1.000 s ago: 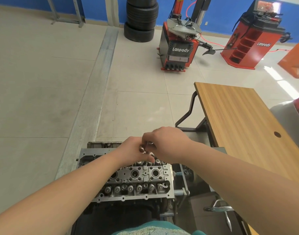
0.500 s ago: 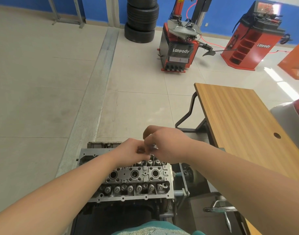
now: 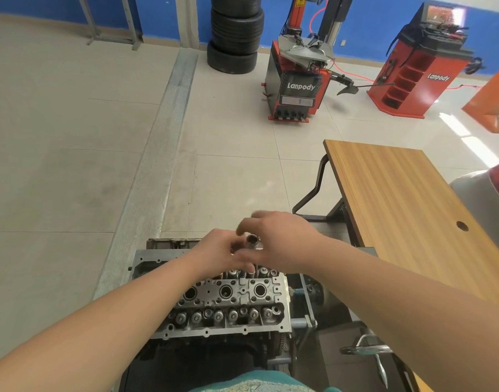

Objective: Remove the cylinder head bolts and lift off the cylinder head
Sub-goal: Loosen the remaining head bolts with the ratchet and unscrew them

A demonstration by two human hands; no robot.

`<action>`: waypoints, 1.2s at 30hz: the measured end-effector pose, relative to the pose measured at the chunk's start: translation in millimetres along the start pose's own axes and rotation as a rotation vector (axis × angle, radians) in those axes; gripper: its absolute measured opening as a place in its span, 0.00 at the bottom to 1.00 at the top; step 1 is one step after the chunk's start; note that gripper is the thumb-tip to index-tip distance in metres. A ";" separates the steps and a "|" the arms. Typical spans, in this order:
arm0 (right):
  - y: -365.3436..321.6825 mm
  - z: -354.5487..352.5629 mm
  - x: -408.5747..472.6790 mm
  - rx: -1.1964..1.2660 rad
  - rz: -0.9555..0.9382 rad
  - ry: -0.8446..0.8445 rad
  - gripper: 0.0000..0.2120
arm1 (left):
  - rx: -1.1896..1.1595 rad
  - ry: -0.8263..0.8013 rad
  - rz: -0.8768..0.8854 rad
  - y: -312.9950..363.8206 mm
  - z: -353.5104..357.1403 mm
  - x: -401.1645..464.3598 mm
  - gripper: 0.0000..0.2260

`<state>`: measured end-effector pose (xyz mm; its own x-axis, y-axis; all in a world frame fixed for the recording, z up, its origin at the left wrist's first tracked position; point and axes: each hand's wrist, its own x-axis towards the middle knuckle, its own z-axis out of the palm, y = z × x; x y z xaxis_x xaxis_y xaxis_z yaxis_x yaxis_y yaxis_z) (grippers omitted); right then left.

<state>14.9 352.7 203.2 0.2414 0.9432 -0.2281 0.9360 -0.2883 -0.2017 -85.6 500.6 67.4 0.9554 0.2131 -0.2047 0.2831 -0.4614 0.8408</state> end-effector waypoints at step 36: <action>-1.7 10.2 -1.7 -0.121 0.039 -0.041 0.06 | 0.152 -0.100 -0.063 0.9 -0.3 2.8 0.14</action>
<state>10.3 349.9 194.3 0.2694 0.9236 -0.2729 0.9510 -0.2998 -0.0758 -82.8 501.1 67.7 0.9367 0.1626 -0.3101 0.3453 -0.5761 0.7408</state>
